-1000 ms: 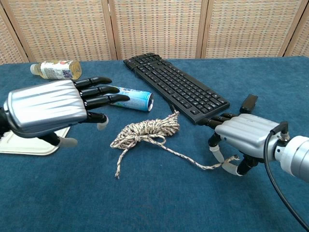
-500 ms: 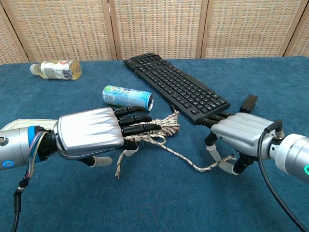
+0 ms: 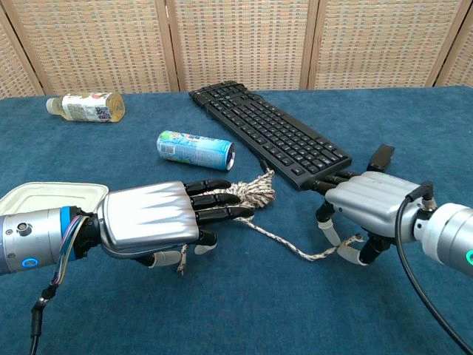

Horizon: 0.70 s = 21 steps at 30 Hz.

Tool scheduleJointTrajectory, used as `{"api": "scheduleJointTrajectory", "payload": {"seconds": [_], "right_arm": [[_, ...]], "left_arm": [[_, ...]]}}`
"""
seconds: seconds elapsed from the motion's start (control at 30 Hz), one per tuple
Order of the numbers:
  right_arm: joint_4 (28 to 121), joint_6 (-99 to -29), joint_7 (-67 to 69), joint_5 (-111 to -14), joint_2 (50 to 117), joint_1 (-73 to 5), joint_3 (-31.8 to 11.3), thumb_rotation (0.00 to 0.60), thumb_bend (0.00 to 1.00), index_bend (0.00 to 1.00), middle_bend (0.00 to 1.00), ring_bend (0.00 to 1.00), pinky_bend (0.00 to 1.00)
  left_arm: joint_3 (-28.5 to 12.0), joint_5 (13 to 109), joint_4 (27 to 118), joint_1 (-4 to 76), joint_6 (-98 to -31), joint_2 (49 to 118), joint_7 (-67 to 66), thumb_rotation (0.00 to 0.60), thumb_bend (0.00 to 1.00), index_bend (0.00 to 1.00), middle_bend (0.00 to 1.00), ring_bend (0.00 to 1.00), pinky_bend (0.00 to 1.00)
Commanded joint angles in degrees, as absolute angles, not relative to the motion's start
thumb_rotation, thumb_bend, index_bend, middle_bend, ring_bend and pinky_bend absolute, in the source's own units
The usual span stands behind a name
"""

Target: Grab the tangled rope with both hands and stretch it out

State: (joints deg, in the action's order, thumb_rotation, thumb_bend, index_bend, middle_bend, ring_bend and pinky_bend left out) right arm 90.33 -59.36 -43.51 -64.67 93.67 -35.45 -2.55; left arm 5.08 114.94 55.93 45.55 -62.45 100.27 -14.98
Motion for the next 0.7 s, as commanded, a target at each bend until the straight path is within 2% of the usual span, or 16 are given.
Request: {"api": "scheduleJointTrajectory", "payload": {"seconds": [0.03,0.7], "right_arm": [[90.2,-59.3,-43.3,-64.6,93.6,-35.5,-2.5,0.600,0.43,0.68,0.01,0.00,0.00],[90.0,-59.7,-41.8,-65.1,93.2,-35.6,-2.0,0.600,0.43,0.68,0.02,0.00,0.00]], "left_arm": [[5.4,114.6,55.6,45.8,-62.7,100.6,-15.0,0.600,0.37,0.51,0.00,0.00,0.00],[7.3,112.6,55.3,46.6,-63.8,101.6,-16.2,0.600,0.43,0.63,0.00,0.00,0.00]]}}
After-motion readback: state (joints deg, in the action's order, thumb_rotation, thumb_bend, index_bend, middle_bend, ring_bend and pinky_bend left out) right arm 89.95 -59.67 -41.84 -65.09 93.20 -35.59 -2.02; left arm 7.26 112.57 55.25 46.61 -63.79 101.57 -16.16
